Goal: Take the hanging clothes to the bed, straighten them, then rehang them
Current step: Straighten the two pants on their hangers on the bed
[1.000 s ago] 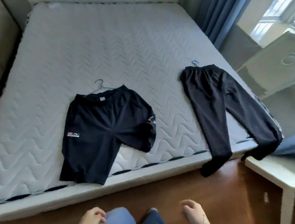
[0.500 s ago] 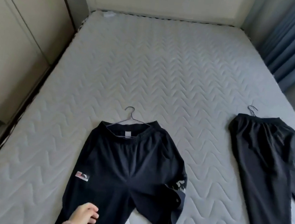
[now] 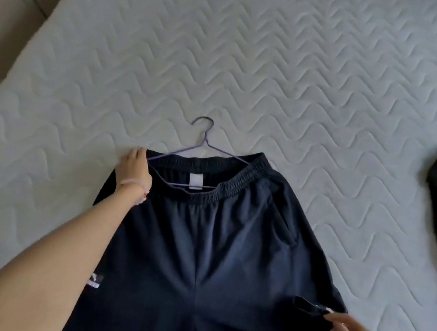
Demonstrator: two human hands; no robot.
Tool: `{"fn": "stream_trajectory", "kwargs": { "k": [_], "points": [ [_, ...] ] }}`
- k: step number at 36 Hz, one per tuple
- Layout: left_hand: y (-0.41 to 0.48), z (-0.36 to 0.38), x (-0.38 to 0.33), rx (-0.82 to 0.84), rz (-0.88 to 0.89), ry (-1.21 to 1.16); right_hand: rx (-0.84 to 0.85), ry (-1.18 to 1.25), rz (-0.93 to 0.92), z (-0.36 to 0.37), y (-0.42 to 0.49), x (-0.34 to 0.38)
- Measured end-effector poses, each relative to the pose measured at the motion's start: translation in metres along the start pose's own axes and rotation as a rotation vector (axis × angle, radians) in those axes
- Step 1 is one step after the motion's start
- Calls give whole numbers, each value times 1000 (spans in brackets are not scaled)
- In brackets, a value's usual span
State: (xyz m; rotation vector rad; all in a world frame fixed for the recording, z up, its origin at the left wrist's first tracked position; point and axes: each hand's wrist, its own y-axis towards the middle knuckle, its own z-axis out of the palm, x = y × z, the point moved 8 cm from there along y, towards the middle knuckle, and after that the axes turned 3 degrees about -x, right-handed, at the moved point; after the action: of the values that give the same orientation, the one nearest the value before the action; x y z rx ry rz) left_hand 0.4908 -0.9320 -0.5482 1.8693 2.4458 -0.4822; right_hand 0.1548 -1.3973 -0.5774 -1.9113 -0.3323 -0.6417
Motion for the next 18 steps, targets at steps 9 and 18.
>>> {"fn": "stream_trajectory", "kwargs": {
  "k": [9, 18],
  "points": [
    [32, 11, 33, 173, -133, -224, -286, -7, 99, -28, 14, -26],
    [-4, 1, 53, 302, -162, -410, -319, -368, 27, -26, 11, -30]
  ]
}}
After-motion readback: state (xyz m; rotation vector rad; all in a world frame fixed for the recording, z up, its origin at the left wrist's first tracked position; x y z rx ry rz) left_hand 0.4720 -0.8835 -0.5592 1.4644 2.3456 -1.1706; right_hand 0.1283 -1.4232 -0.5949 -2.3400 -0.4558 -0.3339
